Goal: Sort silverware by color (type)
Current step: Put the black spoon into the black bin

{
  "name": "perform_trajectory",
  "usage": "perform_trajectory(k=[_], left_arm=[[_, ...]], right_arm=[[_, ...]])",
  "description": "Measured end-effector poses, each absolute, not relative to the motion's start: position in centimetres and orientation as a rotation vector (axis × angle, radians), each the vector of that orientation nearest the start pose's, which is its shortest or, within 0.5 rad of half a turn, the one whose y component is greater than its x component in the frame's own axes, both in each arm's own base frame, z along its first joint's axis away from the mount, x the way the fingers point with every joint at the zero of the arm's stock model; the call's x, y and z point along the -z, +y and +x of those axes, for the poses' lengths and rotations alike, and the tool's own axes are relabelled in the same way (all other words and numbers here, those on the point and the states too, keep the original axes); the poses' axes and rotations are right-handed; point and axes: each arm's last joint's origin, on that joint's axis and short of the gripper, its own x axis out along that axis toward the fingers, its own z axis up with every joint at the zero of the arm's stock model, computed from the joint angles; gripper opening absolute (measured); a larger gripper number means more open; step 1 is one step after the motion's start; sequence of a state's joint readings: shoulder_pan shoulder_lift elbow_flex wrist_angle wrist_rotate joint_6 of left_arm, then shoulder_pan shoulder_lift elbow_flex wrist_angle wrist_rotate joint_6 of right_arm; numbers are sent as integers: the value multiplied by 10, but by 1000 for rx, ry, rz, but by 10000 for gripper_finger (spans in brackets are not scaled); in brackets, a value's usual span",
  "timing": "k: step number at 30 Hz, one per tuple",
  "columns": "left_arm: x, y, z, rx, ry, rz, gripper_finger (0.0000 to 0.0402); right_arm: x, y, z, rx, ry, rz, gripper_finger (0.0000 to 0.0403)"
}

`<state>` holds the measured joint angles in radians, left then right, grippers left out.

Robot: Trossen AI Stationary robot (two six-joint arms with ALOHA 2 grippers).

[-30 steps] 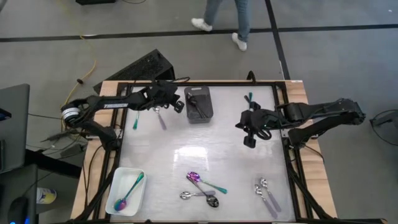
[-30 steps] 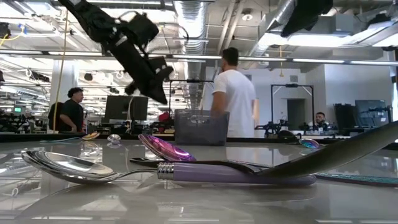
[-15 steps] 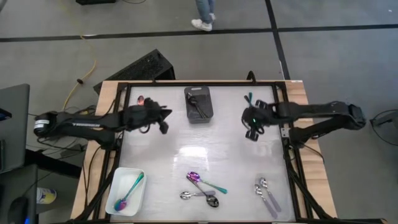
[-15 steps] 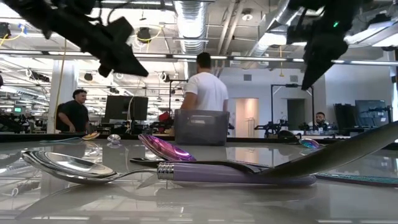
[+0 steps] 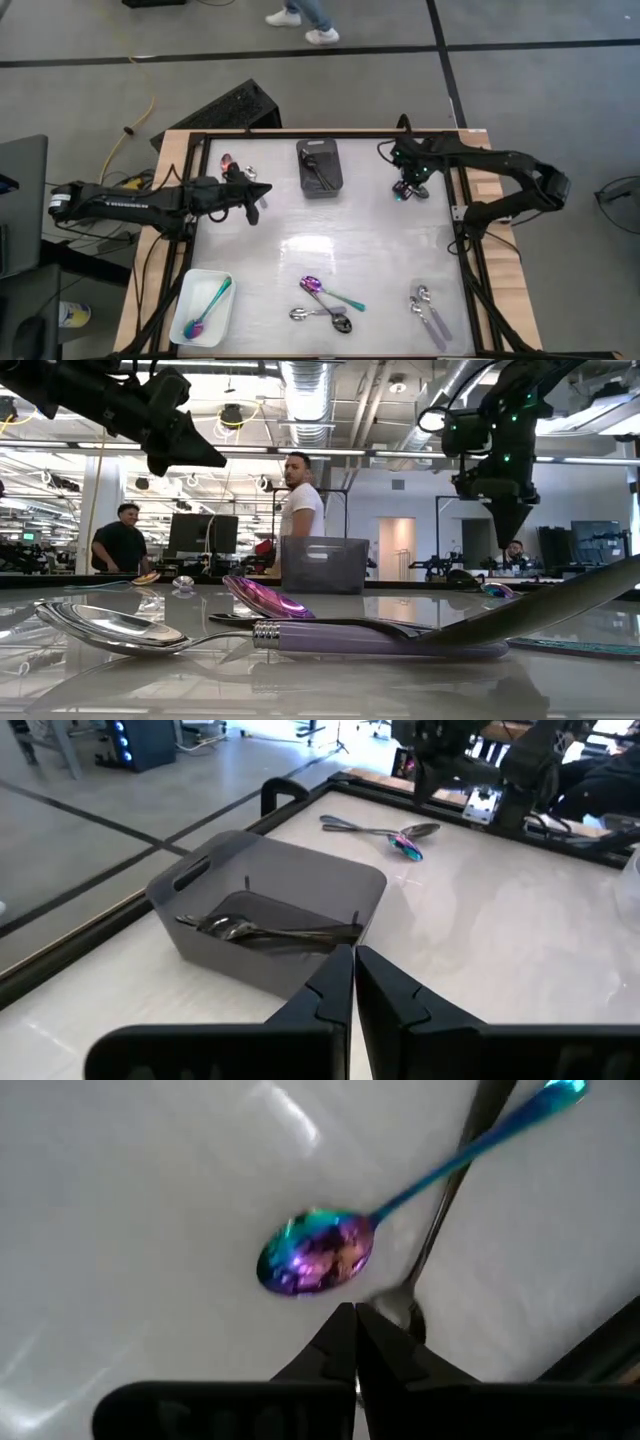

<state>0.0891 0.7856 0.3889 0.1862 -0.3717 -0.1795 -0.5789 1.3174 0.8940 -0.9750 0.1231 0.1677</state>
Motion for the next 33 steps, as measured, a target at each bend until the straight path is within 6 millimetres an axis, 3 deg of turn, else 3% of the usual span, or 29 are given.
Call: perform_trajectory(k=[6, 13, 21, 33], left_arm=[[-229, 26, 173, -478, 186, -142, 0], [-229, 25, 174, -439, 189, -152, 0], [-229, 25, 174, -431, 188, -157, 0], [-231, 25, 174, -432, 173, -168, 0]], right_arm=[[-210, -142, 179, 815, 1325, 483, 19], [-186, -166, 178, 855, 1399, 543, 51], [-166, -173, 184, 825, 1447, 561, 72], [-148, -179, 188, 798, 1501, 554, 171]])
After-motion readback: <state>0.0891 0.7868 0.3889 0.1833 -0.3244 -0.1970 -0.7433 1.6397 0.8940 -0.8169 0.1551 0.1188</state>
